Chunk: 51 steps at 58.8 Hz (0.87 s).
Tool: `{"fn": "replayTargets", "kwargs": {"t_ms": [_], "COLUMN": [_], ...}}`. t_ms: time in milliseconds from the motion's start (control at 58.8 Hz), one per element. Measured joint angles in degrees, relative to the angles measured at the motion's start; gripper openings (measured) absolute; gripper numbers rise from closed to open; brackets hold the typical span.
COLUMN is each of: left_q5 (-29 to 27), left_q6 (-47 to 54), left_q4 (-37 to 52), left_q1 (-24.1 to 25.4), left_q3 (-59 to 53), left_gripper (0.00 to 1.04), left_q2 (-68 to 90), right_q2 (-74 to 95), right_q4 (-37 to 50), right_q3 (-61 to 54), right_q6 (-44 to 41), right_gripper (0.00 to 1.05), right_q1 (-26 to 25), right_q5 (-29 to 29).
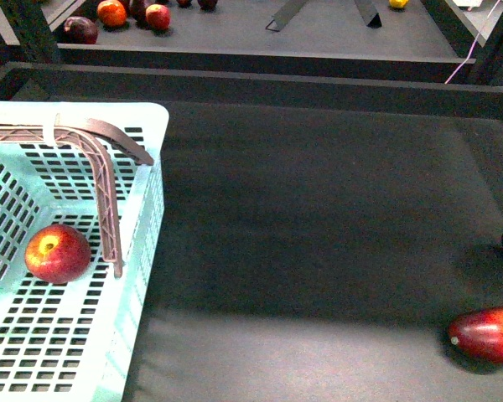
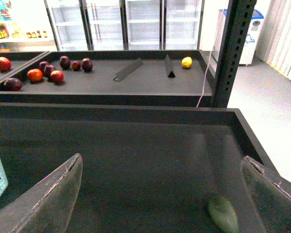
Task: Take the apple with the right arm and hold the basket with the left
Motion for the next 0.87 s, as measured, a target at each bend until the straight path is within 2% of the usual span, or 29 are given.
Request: {"fn": "replayTargets", "kwargs": {"t_ms": [306, 340, 459, 714, 748, 867], "left_q5": [0.0, 0.0, 0.0, 0.0, 0.0, 0.0], "left_q6": [-0.04, -0.02, 0.0, 0.0, 0.02, 0.09], "left_q4": [0.0, 0.0, 0.0, 0.0, 0.0, 0.0], "left_q1": [0.0, 0.0, 0.0, 0.0, 0.0, 0.0], "left_q3": [0.0, 0.0, 0.0, 0.0, 0.0, 0.0], "left_gripper": [0.04, 0.08, 0.42, 0.95, 0.99, 0.98], "left_q2": [-0.02, -0.02, -0.02, -0.02, -0.02, -0.02], "right_q2": [0.0, 0.0, 0.0, 0.0, 0.0, 0.0], "right_q4": [0.0, 0.0, 0.0, 0.0, 0.0, 0.0], "right_q3": [0.0, 0.0, 0.0, 0.0, 0.0, 0.0], "right_q6": [0.0, 0.0, 0.0, 0.0, 0.0, 0.0], "right_gripper": [0.96, 0.96, 0.96, 0.96, 0.96, 0.96], "right_q1": [0.0, 0.0, 0.0, 0.0, 0.0, 0.0], "right_q5": [0.02, 0.02, 0.02, 0.0, 0.02, 0.02]}}
